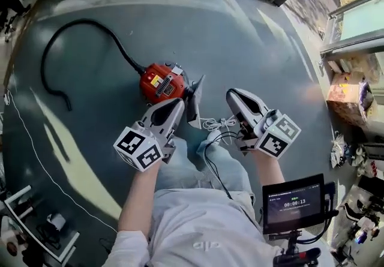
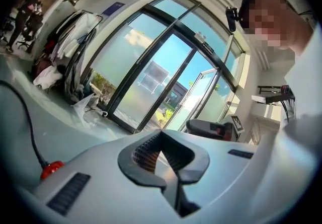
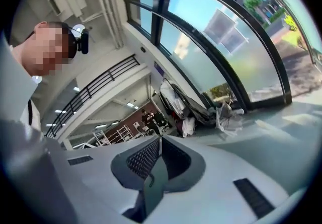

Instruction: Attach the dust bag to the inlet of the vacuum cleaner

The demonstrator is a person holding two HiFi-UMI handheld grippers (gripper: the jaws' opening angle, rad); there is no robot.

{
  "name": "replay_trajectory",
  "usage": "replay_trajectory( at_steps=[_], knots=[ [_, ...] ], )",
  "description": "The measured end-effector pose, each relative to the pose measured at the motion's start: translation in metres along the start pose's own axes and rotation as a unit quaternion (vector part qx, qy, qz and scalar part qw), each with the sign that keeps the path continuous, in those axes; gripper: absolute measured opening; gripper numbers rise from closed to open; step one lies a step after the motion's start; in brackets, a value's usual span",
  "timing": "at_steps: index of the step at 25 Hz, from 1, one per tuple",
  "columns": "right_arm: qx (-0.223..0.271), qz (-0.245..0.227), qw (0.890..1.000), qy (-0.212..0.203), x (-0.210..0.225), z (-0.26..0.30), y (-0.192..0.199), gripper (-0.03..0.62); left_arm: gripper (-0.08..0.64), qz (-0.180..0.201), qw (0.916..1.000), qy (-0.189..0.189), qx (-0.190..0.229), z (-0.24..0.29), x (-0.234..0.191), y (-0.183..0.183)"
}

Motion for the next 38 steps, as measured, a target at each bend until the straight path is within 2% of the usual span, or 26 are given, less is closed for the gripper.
replay_trajectory(
  at_steps=[6,11,14,19,24,38],
  knots=[
    [0.090,-0.095,0.991,-0.012,-0.084,-0.042,-0.098,0.020,0.008,0.078,0.9949,0.053,0.037,-0.002,0.079,-0.101],
    [0.142,-0.157,0.977,-0.016,-0.126,-0.069,-0.151,0.020,0.008,0.166,0.9819,0.077,0.051,0.000,0.133,-0.174],
    [0.166,-0.180,0.970,-0.015,-0.143,-0.081,-0.166,0.020,0.008,0.195,0.9748,0.093,0.056,0.001,0.157,-0.200],
    [0.178,-0.203,0.963,-0.002,-0.147,-0.084,-0.179,0.018,0.008,0.208,0.9702,0.110,0.059,0.015,0.172,-0.208],
    [0.190,-0.197,0.962,0.000,-0.142,-0.085,-0.183,0.018,0.008,0.194,0.9720,0.118,0.062,0.023,0.167,-0.202],
    [0.193,-0.206,0.959,0.008,-0.139,-0.083,-0.187,0.018,0.008,0.201,0.9692,0.128,0.061,0.034,0.163,-0.207]
  ],
)
Point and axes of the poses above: the fingertips, and each gripper's own axes: z forward along the fingers, x to its right, y out of its underside, the point moved 9 cm from there along -z, backward along the fingers, and after that the axes turned 5 degrees about y, right-handed, at the moved point
